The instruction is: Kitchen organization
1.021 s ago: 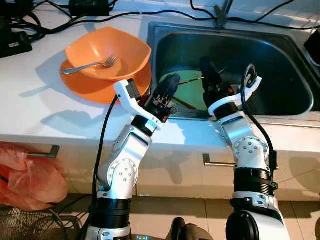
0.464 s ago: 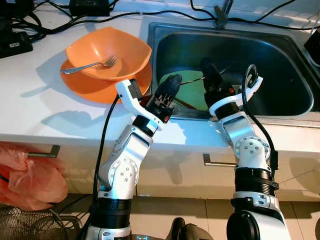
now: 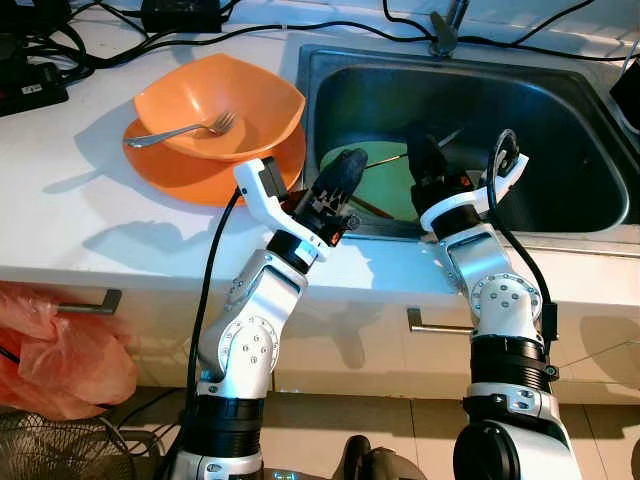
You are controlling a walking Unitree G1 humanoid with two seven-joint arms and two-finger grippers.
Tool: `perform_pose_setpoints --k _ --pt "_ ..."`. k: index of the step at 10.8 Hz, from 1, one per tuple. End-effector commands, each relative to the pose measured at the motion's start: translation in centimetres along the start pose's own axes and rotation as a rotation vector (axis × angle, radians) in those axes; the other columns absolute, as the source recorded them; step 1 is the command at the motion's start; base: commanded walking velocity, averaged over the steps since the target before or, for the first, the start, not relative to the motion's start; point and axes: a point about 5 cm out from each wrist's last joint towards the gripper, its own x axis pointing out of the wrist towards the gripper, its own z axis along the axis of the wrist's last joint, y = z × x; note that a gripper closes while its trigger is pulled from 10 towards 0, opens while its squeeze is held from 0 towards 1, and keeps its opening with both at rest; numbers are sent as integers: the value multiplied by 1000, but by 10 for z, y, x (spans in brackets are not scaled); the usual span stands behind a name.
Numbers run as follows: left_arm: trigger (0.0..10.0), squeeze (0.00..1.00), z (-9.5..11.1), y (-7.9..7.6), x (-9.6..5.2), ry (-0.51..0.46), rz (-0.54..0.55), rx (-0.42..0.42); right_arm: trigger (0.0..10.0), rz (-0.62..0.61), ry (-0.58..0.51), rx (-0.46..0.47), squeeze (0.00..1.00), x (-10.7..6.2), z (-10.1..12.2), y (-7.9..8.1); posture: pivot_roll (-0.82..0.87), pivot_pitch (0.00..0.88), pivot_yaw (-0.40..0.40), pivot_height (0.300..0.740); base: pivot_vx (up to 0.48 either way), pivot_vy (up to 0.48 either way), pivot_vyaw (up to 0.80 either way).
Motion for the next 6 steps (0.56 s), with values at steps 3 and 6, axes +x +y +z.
perform_pose_setpoints --k 3,6 --pt "10000 0 -17 -3 0 75 8 43 0 9 -24 5 0 -2 8 2 177 187 -76 740 0 0 0" --pt "10000 1000 -23 3 0 119 57 96 0 9 -29 15 0 -1 8 2 178 185 -76 740 0 0 0"
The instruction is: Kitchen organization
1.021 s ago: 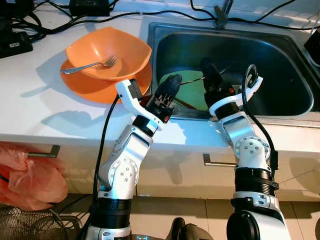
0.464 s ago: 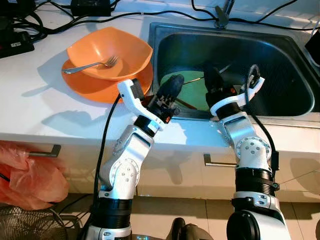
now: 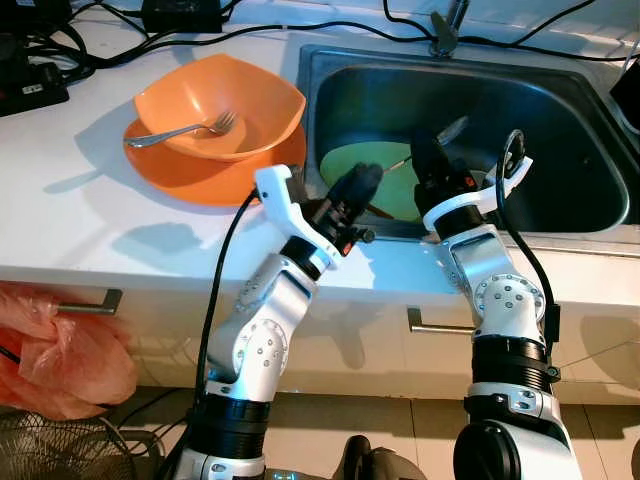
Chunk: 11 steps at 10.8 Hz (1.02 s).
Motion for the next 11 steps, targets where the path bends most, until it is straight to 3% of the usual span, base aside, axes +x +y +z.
perform_pose_setpoints --k 1,2,3,8,10,11 --pt "10000 1000 -8 0 -1 38 18 12 0 6 -16 -8 0 0 6 3 176 186 -76 740 0 0 0" --pt "10000 1000 -12 -1 -1 74 8 55 0 6 -17 -5 0 0 6 3 178 184 -76 740 0 0 0" --pt "10000 0 -15 -1 -1 80 9 61 0 3 -18 -2 0 0 6 3 178 185 -77 740 0 0 0" --pt "10000 0 -12 -2 -1 75 9 87 0 -5 -29 -8 0 0 9 1 182 183 -77 740 0 0 0" --pt "10000 0 -12 -2 -2 78 19 105 0 -68 -61 -42 0 3 16 -5 183 180 -76 740 0 0 0" --pt "10000 0 -12 -2 -2 76 20 105 10000 -141 -79 -84 0 5 21 -11 181 179 -76 740 0 0 0"
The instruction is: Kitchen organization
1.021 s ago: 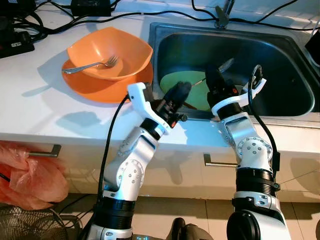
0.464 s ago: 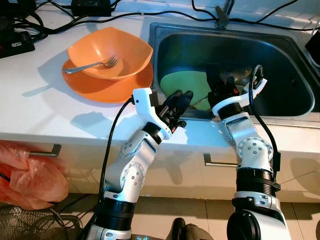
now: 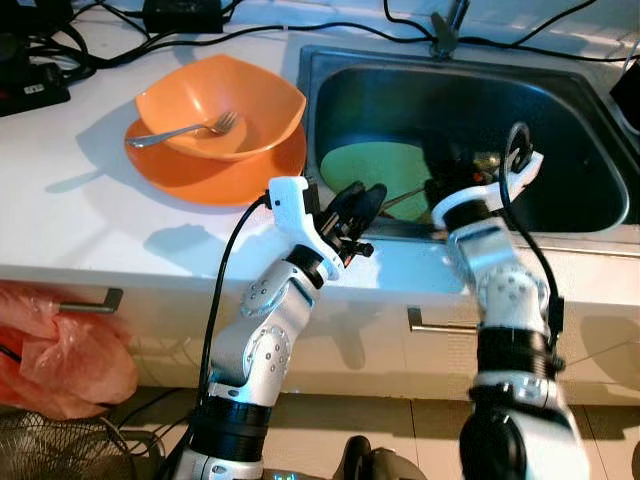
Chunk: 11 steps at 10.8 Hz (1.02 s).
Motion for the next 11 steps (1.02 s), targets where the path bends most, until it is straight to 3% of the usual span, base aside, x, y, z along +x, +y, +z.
perform_pose_setpoints --k 1,3,7,10,11 --pt "10000 0 -3 -4 -1 11 -10 5 10000 -48 -37 -21 0 0 9 -6 182 176 -76 740 0 0 0" --pt "10000 0 -3 -5 -1 14 -14 10 10000 -132 -56 -125 0 9 22 -13 182 173 -77 740 0 0 0" --pt "10000 0 -4 -6 0 16 -10 11 10000 -178 -82 -240 0 26 32 -12 187 178 -83 740 0 0 0" --pt "10000 0 -4 -6 -1 19 -11 22 10000 -157 16 -520 0 32 22 -12 187 179 -85 740 0 0 0" --pt "10000 0 -4 -6 -1 19 -9 23 10000 -162 47 -579 835 32 18 -14 187 179 -86 740 0 0 0"
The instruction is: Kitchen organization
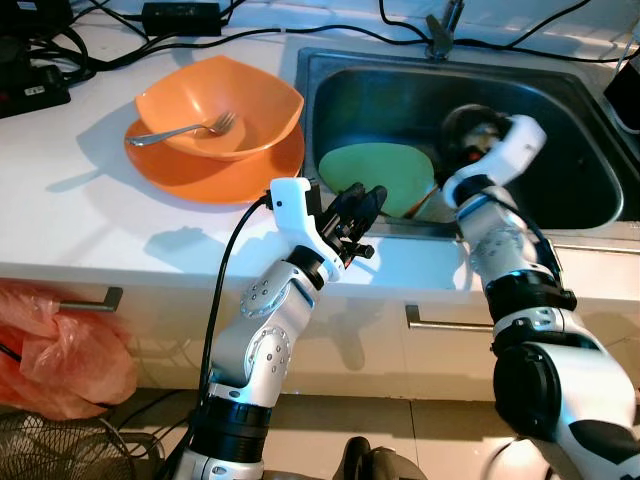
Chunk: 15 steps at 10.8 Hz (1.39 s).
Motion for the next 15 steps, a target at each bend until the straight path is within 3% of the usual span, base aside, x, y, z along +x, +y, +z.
perform_pose_setpoints --k 1,4,6,10,12,13,15 --pt "10000 0 -4 -6 -1 11 -11 3 10000 7 4 -43 1000 1 1 -2 188 181 -87 740 0 0 0" --pt "10000 0 -4 -6 -1 12 -10 6 10000 39 41 -80 1000 1 -7 1 189 185 -89 740 0 0 0" --pt "10000 0 -4 -6 -1 13 -12 7 10000 40 34 -96 0 2 -6 1 187 185 -88 740 0 0 0" --pt "10000 0 -5 -6 -1 17 -14 20 10000 45 -72 -209 0 5 15 5 186 182 -86 740 0 0 0" --pt "10000 0 -4 -7 -1 14 -15 23 10000 77 -155 -223 0 6 31 11 185 184 -85 740 0 0 0" --pt "10000 0 -3 -7 -1 4 -9 40 10000 107 -228 -180 0 7 47 20 182 185 -85 740 0 0 0" --pt "10000 0 0 -7 0 -13 -3 84 10000 169 -285 -125 0 4 54 33 182 187 -83 740 0 0 0"
